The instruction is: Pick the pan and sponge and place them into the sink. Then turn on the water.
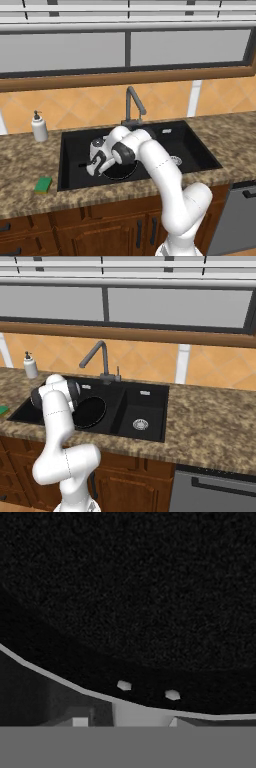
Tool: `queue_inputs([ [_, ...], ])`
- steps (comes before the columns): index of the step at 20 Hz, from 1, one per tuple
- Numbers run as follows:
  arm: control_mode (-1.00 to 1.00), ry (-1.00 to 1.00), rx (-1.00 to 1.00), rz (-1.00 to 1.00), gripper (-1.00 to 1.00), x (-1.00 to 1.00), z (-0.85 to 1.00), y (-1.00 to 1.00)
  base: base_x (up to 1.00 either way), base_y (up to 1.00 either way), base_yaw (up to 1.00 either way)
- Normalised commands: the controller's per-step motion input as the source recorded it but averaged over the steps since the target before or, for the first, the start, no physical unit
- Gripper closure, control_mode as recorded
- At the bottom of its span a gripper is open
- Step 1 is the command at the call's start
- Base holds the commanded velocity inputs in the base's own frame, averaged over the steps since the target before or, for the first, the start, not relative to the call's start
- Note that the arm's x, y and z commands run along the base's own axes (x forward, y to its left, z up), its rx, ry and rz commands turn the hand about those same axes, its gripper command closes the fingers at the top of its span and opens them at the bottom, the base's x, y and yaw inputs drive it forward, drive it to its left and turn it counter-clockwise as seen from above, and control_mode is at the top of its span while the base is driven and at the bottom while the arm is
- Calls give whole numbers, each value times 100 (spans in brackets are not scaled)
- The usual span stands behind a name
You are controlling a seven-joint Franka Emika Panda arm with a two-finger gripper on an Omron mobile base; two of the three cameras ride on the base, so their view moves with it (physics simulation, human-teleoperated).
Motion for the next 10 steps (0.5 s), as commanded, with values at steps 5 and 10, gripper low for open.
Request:
queue_inputs([
  [5,-100,3,0,-7,-100,-1,1,39,0,0,0],
  [10,-100,0,0,-12,-100,-17,47,59,0,0,0],
])
